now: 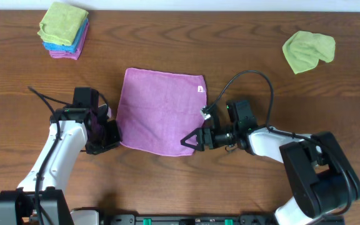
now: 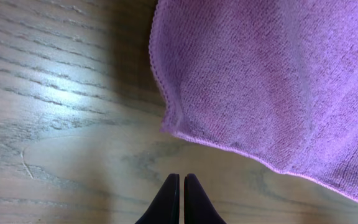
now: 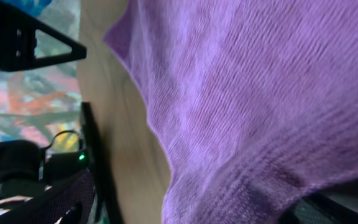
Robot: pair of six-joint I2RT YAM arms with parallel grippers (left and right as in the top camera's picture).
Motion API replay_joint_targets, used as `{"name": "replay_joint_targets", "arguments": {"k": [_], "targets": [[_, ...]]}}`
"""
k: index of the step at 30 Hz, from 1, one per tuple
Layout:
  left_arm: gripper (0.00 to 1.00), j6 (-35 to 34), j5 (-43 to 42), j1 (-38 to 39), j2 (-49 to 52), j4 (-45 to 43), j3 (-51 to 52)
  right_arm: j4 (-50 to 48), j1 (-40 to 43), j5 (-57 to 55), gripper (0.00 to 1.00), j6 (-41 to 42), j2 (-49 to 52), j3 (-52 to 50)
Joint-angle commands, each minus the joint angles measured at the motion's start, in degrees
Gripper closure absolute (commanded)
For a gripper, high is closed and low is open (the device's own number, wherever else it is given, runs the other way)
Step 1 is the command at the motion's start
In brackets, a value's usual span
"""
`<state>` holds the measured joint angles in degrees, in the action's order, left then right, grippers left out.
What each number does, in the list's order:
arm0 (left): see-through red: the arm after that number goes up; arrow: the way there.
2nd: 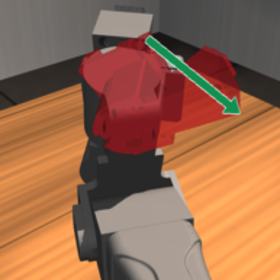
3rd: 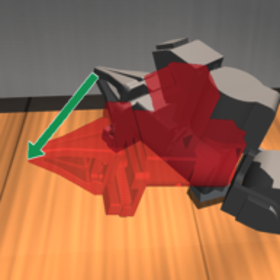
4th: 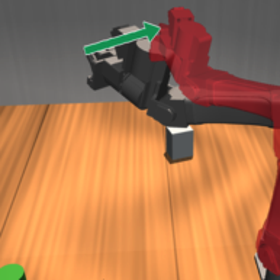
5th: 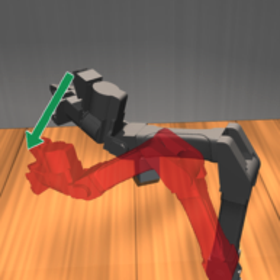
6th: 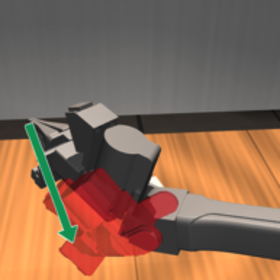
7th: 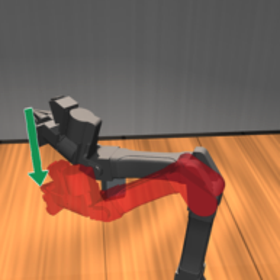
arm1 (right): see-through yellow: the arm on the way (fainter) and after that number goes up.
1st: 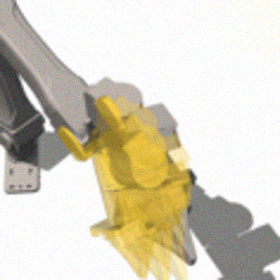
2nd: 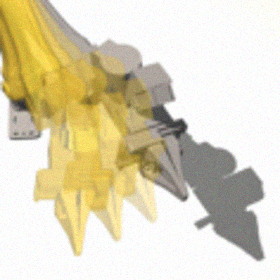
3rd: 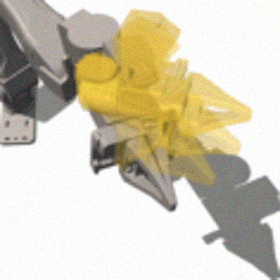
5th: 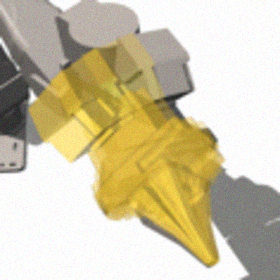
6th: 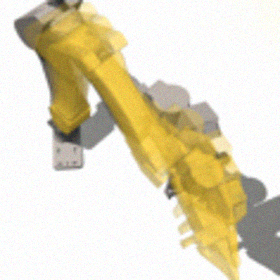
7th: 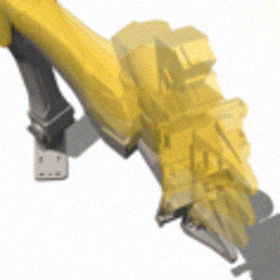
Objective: Fold the cloth
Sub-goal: 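Grasp the near left and right corners of the pink cloth with both grippers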
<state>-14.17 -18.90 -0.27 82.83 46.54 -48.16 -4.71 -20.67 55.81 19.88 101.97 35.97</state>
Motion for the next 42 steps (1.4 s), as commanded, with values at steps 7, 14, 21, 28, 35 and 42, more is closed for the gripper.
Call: {"name": "replay_joint_targets", "arguments": {"k": [7,14,21,28,35,42], "targets": [[0.94,-0.7,2.8,-0.1,0.0,-1.8,0.1,5.6,-0.7,-4.3,0.20,2.9,0.3,-3.1],[0.94,-0.7,3.0,-0.1,0.0,-2.5,0.1,9.7,-0.7,-7.1,0.22,3.9,-8.8,-3.1],[0.94,-1.3,3.1,-0.1,0.0,-3.6,0.1,12.0,-1.1,-9.1,0.30,3.9,-11.6,-3.1],[0.94,-1.4,5.6,-0.1,0.0,-2.2,0.1,17.3,-2.0,-14.7,0.27,3.9,-11.6,-3.1],[0.93,-2.4,8.7,-0.1,0.0,-1.7,0.5,18.3,-3.7,-17.0,0.28,3.9,-11.6,-3.1],[0.78,-3.5,3.0,-0.1,0.0,-9.8,6.0,17.8,-3.9,-17.2,0.28,4.3,-11.6,-3.1]]}}
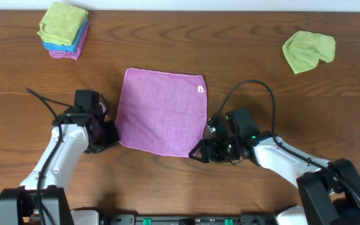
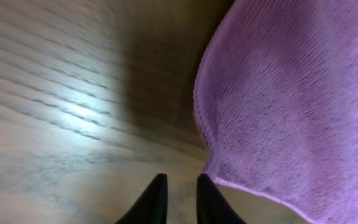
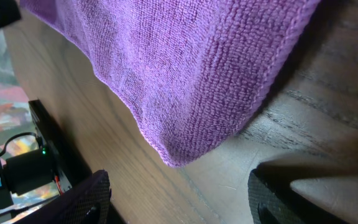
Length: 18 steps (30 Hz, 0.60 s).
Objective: Fold the cloth
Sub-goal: 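Grasp the near left and right corners of the pink cloth with both grippers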
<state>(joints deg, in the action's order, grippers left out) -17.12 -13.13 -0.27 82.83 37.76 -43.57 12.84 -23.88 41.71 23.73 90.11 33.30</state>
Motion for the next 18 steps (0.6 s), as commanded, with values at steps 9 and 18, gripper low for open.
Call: {"name": "replay_joint_targets", "arguments": {"k": [9,18], "targets": [[0.46,-2.5,-4.9,-0.1,0.0,-5.2,1.9,0.3,-1.0,-3.1,0.28,0.7,0.3,-0.4],[0.52,-4.7,-6.4,-0.1,4.9,-7.2,1.9,0.4,-1.1,-3.1,0.29,1.0,0.3,-0.4]]}}
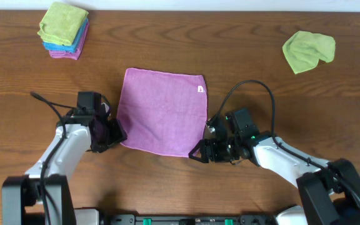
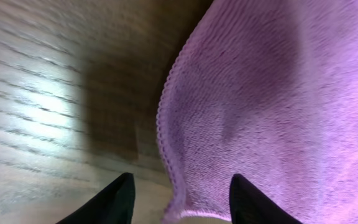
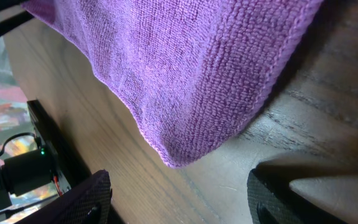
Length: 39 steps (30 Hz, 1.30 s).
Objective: Fold the cloth
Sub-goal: 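Grasp the near left and right corners of the pink cloth with both grippers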
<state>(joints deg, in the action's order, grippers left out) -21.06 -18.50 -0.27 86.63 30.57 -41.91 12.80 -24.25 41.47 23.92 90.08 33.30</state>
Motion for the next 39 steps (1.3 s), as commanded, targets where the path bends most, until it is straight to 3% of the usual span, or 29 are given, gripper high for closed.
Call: {"name": "replay_joint_targets", "arguments": {"k": [1,2,6,7,12,25,31,39], "targets": [[0.53,-0.8,-1.0,-0.1,1.3,-0.2,0.2,0.5,-0.7,-2.9,0.29,0.8,0.3,-0.4],[0.56,-0.8,-1.0,-0.1,1.3,-0.5,0.2,0.5,-0.7,-2.9,0.29,0.8,0.3,-0.4],[0.90,-0.9,-1.0,-0.1,1.3,-1.3,0.2,0.5,-0.7,-2.9,0.31,1.0,0.3,-0.4],[0.94,-0.9,-1.0,-0.1,1.3,-1.3,0.2,0.8,-0.7,-2.9,0.30,1.0,0.3,-0.4],[0.94,-2.1,-0.7,-0.1,1.3,-2.6,-0.2,4.7,-0.8,-2.8,0.32,0.9,0.3,-0.4],[0.94,-3.2,-4.0,-0.1,1.3,-2.4,-2.1,-5.0,-2.1,-14.5,0.22,4.3,3.6,-0.4],[0.94,-3.2,-4.0,-0.1,1.3,-2.1,-2.1,-11.9,-2.4,-12.0,0.23,7.6,9.7,-0.4],[0.94,-3.2,-4.0,-0.1,1.3,-1.9,-2.1,-10.4,-1.9,-4.5,0.26,8.9,11.8,-0.4]]}}
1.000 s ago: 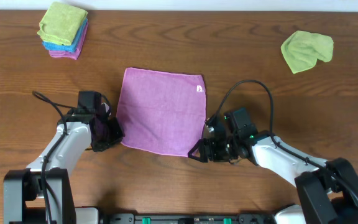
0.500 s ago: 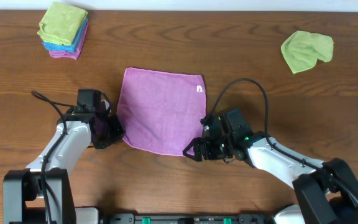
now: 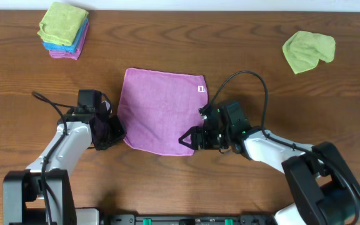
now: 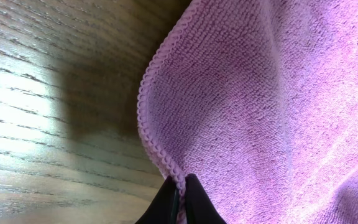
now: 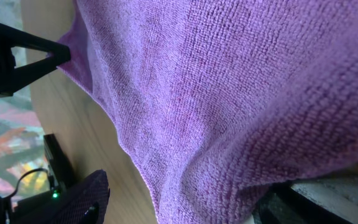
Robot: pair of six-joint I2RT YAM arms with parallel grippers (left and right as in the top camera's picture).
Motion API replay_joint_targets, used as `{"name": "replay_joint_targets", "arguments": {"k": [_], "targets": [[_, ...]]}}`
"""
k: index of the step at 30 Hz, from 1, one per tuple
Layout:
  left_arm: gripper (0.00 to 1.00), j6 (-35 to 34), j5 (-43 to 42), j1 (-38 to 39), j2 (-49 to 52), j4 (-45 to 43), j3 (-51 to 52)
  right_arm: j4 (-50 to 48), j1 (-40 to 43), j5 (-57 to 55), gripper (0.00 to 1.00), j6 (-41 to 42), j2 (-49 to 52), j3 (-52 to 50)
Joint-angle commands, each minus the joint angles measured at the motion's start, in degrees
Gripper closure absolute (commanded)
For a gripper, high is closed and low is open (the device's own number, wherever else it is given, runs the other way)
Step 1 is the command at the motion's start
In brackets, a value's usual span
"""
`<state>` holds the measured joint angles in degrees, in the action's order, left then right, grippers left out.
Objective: Fold the cloth
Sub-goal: 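Grasp the near left and right corners of the pink cloth with both grippers, then lift the near edge with both grippers and fold it toward the far edge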
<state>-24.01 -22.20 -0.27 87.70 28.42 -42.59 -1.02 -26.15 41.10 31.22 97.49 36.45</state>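
Observation:
The purple cloth (image 3: 162, 111) lies spread flat on the table, with a small white tag at its far right corner. My left gripper (image 3: 119, 132) is at the near left corner. In the left wrist view it (image 4: 180, 198) is shut on the cloth's (image 4: 260, 93) hem. At the near right corner is my right gripper (image 3: 189, 140). In the right wrist view it (image 5: 191, 208) stands open, its fingers (image 5: 73, 199) wide apart, and the cloth's (image 5: 216, 93) corner lies between them.
A stack of folded cloths (image 3: 64, 30), green on top, sits at the back left. A crumpled green cloth (image 3: 308, 50) lies at the back right. Black cables loop above both wrists. The table's front edge runs close behind the arms.
My left gripper was open astride the cloth's near left edge and is now shut on the hem. My right gripper, then just off the near right corner, now has that corner between its open fingers.
At first my left gripper was shut just short of the near left corner, and the right was against the near right corner. Then the left had opened a little and the right stood off the cloth. The left opened wide at the edge; now it grips it.

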Motion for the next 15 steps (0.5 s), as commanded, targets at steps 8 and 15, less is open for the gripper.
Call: {"name": "replay_joint_targets", "arguments": {"k": [8,15], "targets": [[0.94,-0.2,-0.3,-0.1,0.2,0.2,-1.4,5.1,-0.4,6.0,0.33,2.2,4.4,-3.6],[0.94,-0.2,-0.3,-0.1,0.2,0.2,-1.4,7.7,-0.4,5.7,0.38,2.2,3.4,-3.6]]}}
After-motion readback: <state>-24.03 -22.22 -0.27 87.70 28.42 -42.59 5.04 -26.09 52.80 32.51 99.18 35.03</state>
